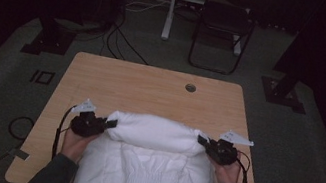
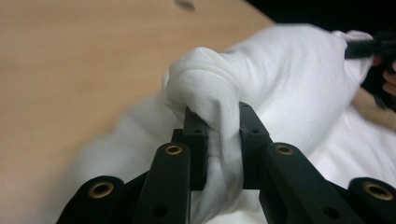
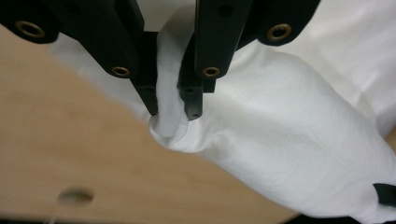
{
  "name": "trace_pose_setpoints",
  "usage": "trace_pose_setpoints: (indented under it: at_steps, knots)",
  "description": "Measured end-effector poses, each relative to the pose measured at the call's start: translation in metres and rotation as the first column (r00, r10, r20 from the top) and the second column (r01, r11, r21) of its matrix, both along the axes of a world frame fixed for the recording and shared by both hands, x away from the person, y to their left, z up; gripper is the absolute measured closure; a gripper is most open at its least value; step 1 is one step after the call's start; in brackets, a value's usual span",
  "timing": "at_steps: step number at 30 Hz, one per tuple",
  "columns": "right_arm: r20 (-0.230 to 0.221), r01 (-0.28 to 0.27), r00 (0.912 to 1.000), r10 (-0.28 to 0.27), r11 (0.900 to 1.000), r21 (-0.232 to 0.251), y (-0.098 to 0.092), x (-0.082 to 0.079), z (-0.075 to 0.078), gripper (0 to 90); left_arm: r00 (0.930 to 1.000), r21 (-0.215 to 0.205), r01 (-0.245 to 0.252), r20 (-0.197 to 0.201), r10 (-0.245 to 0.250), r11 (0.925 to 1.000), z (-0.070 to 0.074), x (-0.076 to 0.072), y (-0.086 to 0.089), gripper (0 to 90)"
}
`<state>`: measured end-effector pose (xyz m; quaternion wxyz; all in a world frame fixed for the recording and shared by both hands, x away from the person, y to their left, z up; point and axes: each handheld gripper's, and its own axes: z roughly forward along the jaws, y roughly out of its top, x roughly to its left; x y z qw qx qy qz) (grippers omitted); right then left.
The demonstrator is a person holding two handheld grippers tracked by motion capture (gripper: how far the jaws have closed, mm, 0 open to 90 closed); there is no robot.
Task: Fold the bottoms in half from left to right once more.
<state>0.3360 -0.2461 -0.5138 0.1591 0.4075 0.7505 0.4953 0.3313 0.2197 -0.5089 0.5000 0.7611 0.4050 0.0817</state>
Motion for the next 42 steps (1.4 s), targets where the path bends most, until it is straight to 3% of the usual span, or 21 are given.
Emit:
trace_pose_setpoints:
  at_steps: [3,6,7,8,11,14,16,23,25,29,35,42]
  knots:
    - [-0.049,-0.017,0.9987,0.016,1.000,-0.026,0.001,-0.013,-0.016,83.6,0.9990,0.104,0.032,-0.035,-0.028,0.9941,-0.016,-0.014,-0.005,77.7]
    - [-0.090,-0.041,0.9954,0.033,0.995,-0.092,0.005,-0.020,-0.033,83.5,0.9970,0.169,0.041,-0.072,-0.029,0.9848,-0.030,-0.018,-0.012,77.7]
    - [-0.090,-0.041,0.9954,0.033,0.995,-0.092,0.005,-0.020,-0.033,83.5,0.9970,0.169,0.041,-0.072,-0.029,0.9848,-0.030,-0.018,-0.012,77.7]
    - [-0.098,-0.048,0.9946,0.036,0.991,-0.121,0.008,-0.020,-0.037,83.4,0.9964,0.200,0.040,-0.081,-0.025,0.9789,-0.037,-0.015,-0.017,77.7]
    - [-0.114,-0.043,0.9933,0.022,0.982,-0.184,0.017,-0.014,-0.045,83.4,0.9975,0.218,0.022,-0.071,-0.007,0.9757,-0.042,-0.006,-0.023,77.7]
    - [-0.114,-0.036,0.9935,0.012,0.977,-0.211,0.022,-0.004,-0.047,83.3,0.9994,0.275,-0.009,-0.029,0.017,0.9613,-0.040,0.005,-0.029,77.6]
    - [-0.115,-0.025,0.9933,0.000,0.977,-0.213,0.024,0.003,-0.047,83.2,0.9993,0.289,-0.030,-0.015,0.036,0.9568,-0.039,0.015,-0.032,77.6]
    - [-0.110,0.002,0.9936,-0.028,0.973,-0.229,0.024,0.040,-0.045,83.1,0.9961,0.285,-0.086,0.005,0.088,0.9548,-0.040,0.053,-0.037,77.4]
    - [-0.102,0.019,0.9937,-0.046,0.969,-0.245,0.026,0.049,-0.044,83.1,0.9945,0.293,-0.103,0.011,0.104,0.9504,-0.039,0.063,-0.040,77.4]
    - [-0.094,0.049,0.9926,-0.077,0.960,-0.277,0.031,0.066,-0.042,83.1,0.9915,0.287,-0.127,0.009,0.130,0.9496,-0.039,0.079,-0.042,77.5]
    - [-0.095,0.093,0.9884,-0.119,0.965,-0.245,0.032,0.076,-0.044,83.1,0.9871,0.256,-0.156,0.005,0.160,0.9538,-0.041,0.086,-0.042,77.6]
    - [-0.108,0.090,0.9871,-0.118,0.969,-0.229,0.031,0.076,-0.044,83.1,0.9863,0.218,-0.154,-0.024,0.163,0.9636,-0.042,0.087,-0.038,77.6]
